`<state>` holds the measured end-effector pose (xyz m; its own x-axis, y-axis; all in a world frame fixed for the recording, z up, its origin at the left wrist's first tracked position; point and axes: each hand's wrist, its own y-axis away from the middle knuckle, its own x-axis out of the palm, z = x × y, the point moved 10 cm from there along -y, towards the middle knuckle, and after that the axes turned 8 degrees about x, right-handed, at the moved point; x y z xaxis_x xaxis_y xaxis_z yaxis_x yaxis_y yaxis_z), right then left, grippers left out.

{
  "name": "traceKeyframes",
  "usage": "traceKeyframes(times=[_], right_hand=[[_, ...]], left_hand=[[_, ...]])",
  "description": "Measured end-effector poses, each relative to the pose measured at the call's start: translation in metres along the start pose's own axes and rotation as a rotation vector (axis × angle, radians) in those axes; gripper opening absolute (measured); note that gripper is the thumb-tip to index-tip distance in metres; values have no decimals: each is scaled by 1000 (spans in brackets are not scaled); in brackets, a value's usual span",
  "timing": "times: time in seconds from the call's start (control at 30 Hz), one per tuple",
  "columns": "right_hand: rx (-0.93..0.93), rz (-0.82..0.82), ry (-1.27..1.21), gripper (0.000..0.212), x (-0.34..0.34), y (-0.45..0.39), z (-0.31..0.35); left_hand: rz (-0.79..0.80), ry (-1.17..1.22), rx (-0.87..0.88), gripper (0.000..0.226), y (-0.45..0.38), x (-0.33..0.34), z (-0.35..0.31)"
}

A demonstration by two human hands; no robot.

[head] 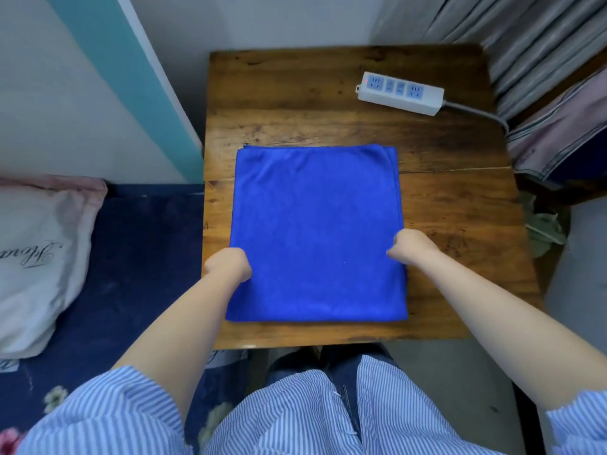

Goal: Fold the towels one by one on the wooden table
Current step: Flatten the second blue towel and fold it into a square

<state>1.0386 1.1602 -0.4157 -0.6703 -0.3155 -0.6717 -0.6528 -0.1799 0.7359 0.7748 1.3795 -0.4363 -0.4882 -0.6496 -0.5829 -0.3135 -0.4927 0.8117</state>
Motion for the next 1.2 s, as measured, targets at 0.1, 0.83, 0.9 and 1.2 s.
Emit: traceKeyframes(times=[0.1, 0.83, 0.9, 1.2], right_hand=[[-101, -86, -51, 19, -38, -17, 32], [-572, -120, 258, 23, -156, -88, 114], [-514, -122, 189, 21, -177, -113, 119], [-310, -81, 92, 25, -153, -132, 82]], left_hand=[[-78, -36, 43, 28, -17, -42, -28], [-494, -121, 342, 32, -108, -211, -76], [-500, -147, 389, 29, -139, -236, -83], [-463, -38, 377, 23, -132, -210, -62]])
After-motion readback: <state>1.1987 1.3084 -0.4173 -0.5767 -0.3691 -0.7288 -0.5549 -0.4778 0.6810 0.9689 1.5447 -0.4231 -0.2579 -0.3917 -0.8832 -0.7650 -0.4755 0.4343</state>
